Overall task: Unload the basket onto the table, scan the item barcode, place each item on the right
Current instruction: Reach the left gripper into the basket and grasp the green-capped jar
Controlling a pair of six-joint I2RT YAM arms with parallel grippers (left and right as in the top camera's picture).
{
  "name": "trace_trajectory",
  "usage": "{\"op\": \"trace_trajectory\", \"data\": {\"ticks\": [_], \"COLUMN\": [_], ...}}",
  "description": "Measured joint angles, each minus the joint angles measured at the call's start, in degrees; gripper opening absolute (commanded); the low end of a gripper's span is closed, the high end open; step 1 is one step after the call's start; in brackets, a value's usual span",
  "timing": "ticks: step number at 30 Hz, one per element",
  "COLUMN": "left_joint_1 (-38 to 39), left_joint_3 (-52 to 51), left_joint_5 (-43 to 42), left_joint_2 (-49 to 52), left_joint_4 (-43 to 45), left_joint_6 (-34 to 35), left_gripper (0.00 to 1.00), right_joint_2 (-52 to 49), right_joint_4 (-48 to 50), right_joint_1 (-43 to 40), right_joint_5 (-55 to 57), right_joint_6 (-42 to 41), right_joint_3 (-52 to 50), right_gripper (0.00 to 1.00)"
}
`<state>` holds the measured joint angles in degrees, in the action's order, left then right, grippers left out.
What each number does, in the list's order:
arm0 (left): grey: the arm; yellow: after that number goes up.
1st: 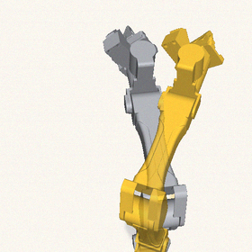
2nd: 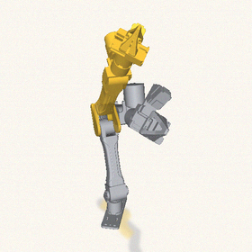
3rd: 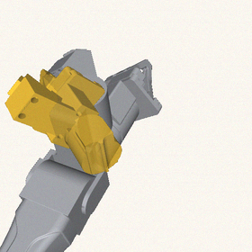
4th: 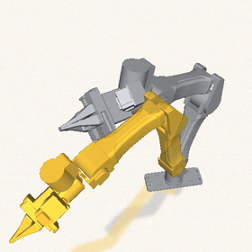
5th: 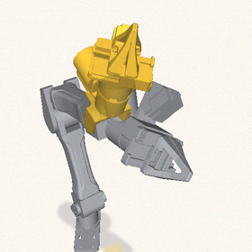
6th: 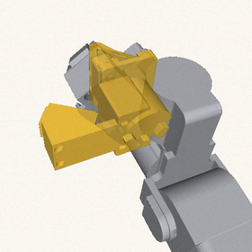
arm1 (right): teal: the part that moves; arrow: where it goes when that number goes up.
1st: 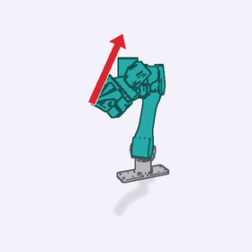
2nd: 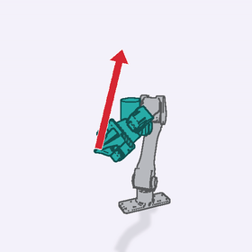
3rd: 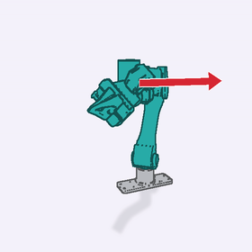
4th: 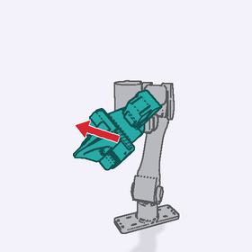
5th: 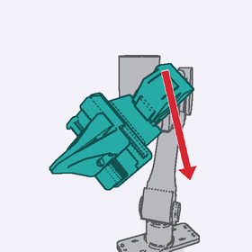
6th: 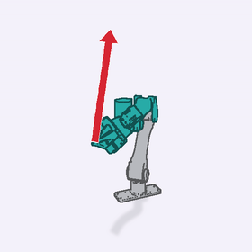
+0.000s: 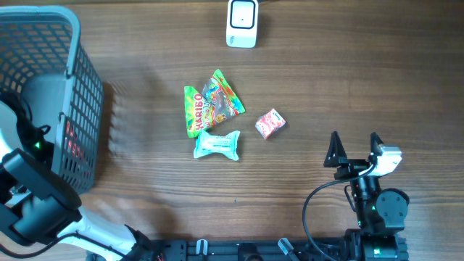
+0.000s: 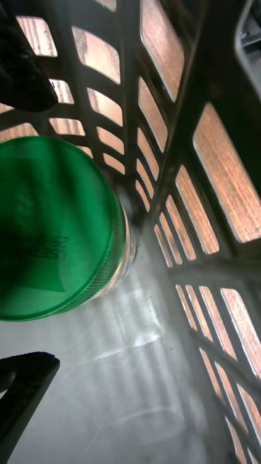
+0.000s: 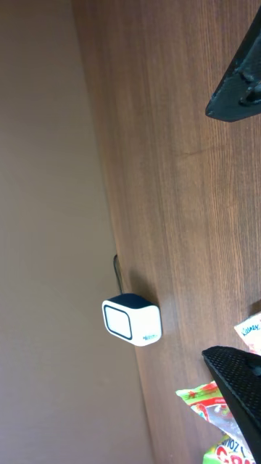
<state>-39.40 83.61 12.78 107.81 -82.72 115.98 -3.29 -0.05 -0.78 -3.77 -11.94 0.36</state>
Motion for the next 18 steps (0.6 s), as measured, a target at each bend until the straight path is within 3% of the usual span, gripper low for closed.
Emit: {"op": "trace_trajectory", "data": {"ticks": [2, 4, 8, 14, 18], "left_joint_1": [0.0, 0.0, 0.04, 0.07, 0.04], "left_joint_3": [-1.01, -2.45, -3.67, -3.65, -3.54], "left_joint_5": [0.0, -0.02, -0.02, -0.02, 0.04], "left_joint_2": [0.0, 0.0, -0.09, -0.26, -0.98], "left_joint_4": [0.0, 0.0, 0.17, 0.2, 2.69], "left_joint_6": [0.0, 0.0, 0.0, -0.02, -1.22], "left_gripper": [0.91, 0.58, 0.38, 0.35, 0.48], "right_joint_2": [0.02, 0.0, 0.02, 0.02, 0.02], "right_joint_4": [0.0, 0.0, 0.0, 0.0, 0.0], "right_joint_1": [0.0, 0.0, 0.0, 0.0, 0.0], "right_joint_5": [0.0, 0.0, 0.0, 0.0, 0.0], "right_joint_6": [0.0, 0.0, 0.0, 0.0, 0.0], "right_joint_3": [0.0, 0.0, 0.0, 0.0, 0.0], "right_gripper": [1.0, 1.0, 1.0, 1.0, 1.0]}}
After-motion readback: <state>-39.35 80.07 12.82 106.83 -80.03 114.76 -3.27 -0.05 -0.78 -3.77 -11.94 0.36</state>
